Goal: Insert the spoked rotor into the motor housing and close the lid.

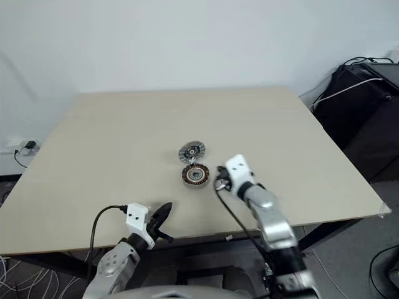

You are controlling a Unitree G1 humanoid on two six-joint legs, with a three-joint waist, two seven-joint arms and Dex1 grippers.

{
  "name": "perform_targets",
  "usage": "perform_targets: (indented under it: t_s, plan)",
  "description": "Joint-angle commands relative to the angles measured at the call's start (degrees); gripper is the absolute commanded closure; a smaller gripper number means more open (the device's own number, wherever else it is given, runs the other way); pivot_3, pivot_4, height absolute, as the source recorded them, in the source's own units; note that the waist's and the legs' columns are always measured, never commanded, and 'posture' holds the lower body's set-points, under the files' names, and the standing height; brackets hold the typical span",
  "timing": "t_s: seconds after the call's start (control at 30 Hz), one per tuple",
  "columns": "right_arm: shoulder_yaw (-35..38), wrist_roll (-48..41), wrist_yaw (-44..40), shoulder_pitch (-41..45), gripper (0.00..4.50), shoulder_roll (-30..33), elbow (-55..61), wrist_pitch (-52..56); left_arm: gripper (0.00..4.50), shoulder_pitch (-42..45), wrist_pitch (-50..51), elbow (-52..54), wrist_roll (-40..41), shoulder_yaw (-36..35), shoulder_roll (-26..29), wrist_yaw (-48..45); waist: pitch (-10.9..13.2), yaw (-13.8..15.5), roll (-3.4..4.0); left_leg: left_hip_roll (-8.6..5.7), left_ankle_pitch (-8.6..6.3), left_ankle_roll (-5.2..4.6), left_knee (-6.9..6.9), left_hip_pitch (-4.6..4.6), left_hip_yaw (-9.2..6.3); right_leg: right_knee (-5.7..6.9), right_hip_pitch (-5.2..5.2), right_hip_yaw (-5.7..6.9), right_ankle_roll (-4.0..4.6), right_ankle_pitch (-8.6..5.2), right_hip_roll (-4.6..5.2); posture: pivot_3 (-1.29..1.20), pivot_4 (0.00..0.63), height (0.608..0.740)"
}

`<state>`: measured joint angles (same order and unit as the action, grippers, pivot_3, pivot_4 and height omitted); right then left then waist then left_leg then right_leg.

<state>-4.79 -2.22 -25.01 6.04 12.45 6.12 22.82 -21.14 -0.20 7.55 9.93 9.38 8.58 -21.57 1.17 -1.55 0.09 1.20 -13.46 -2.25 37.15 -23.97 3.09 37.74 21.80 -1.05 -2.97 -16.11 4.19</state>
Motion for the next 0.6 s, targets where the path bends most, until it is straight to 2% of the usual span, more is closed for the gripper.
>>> perform_targets:
  t_s: [0.03,0.1,0.17,0.37,0.6]
  plan:
    - [9.29,-5.08,2.21,-3.82,4.30,1.34,9.46,4.33,4.50,0.91,0.23,2.93,0.75,-0.88,0.76,-0.65,0.03,-0.06,0.01,0.00,0.00,0.00,0.00,0.00,0.00,0.00,0.01,-0.01,0.00,0.00,0.00,0.00,0.000,0.740]
    - [13.64,-7.21,3.63,-6.88,3.90,1.47,11.57,6.01,4.50,1.37,0.68,2.76,0.96,-1.09,1.26,-1.01,0.02,0.06,0.00,0.02,0.00,0.01,0.00,0.02,0.00,0.01,-0.01,0.01,0.00,0.00,-0.02,0.00,0.000,0.740]
    - [16.84,-9.28,5.08,-8.81,3.21,0.59,12.28,7.36,4.50,2.07,1.33,2.44,1.05,-1.02,1.66,-1.69,0.02,0.04,0.01,0.03,0.00,0.01,-0.01,0.03,0.00,0.01,-0.02,0.01,0.00,0.00,-0.05,0.00,0.000,0.740]
    - [19.12,-16.21,6.98,-10.29,1.32,-4.47,11.75,10.93,4.50,4.25,2.06,1.61,1.24,-1.11,2.17,-3.47,0.03,-0.25,0.04,0.04,0.00,-0.01,0.00,0.05,0.02,0.01,-0.02,-0.03,0.00,0.00,-0.11,0.00,0.000,0.740]
    - [18.54,-24.38,6.09,-7.83,1.32,-9.83,6.12,15.38,4.50,5.22,1.19,0.81,0.82,-1.42,2.85,-4.98,0.03,-0.16,0.05,0.03,0.01,-0.02,0.00,0.04,0.02,-0.01,-0.03,-0.03,-0.01,0.01,-0.11,0.00,0.000,0.740]
